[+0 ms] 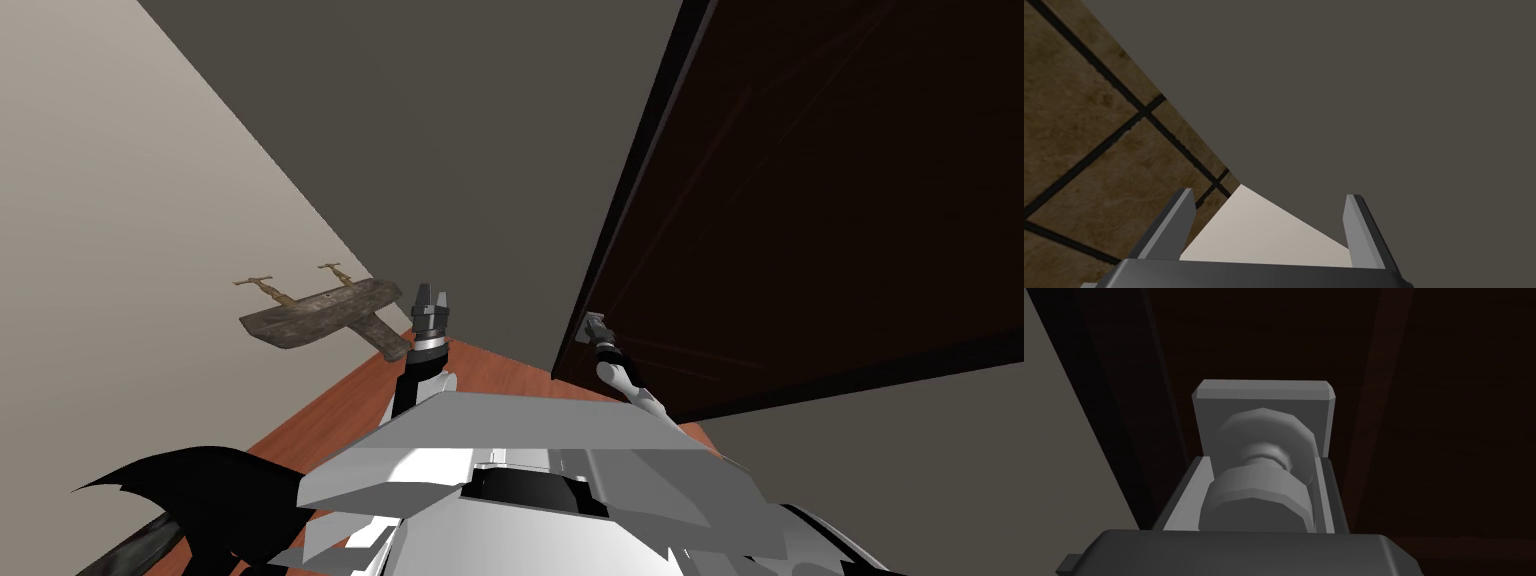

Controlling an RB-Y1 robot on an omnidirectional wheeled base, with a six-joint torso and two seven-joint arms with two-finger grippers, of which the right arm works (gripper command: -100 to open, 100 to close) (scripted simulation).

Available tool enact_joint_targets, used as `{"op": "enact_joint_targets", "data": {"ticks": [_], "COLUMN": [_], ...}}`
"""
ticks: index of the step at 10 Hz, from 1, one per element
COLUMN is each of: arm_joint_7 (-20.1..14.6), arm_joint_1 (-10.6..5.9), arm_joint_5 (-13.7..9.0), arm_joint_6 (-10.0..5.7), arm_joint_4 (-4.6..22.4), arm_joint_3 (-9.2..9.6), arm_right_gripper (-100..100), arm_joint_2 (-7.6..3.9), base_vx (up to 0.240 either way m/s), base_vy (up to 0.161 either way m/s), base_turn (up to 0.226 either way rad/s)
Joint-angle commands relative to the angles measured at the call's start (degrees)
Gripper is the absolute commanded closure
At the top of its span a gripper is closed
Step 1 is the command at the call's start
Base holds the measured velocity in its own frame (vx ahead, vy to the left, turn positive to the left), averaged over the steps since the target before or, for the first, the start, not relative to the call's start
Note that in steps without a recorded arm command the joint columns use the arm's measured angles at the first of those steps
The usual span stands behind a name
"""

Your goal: Pull the door open

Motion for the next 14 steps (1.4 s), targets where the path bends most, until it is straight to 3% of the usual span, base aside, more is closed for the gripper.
{"op": "enact_joint_targets", "data": {"ticks": [1, 2, 3, 6, 12, 13, 14], "arm_joint_7": [-0.1, -0.1, -0.9, -2.3, -6.1, -5.5, -6.5], "arm_joint_1": [-0.02, -0.02, 0.49, 1.26, 3.44, 3.03, 3.55], "arm_joint_5": [0.0, 0.0, 0.0, -0.1, -0.2, -0.2, -0.1], "arm_joint_6": [0.07, 0.07, -0.23, -0.62, -1.73, -1.53, -1.84], "arm_joint_4": [-0.1, -0.1, -0.5, -1.4, -3.7, -3.3, -3.7], "arm_joint_3": [0.16, 0.16, 0.83, 2.13, 5.84, 5.35, 6.43], "arm_right_gripper": [100, 100, 100, 100, 100, 100, 100], "arm_joint_2": [0.15, 0.15, -0.83, -2.17, -5.95, -5.57, -6.31], "base_vx": [0.000, 0.000, -0.125, -0.188, -0.218, -0.102, -0.131], "base_vy": [0.000, 0.000, -0.028, -0.070, -0.053, -0.035, -0.024], "base_turn": [0.000, 0.000, 0.099, 0.128, 0.130, 0.047, 0.109]}}
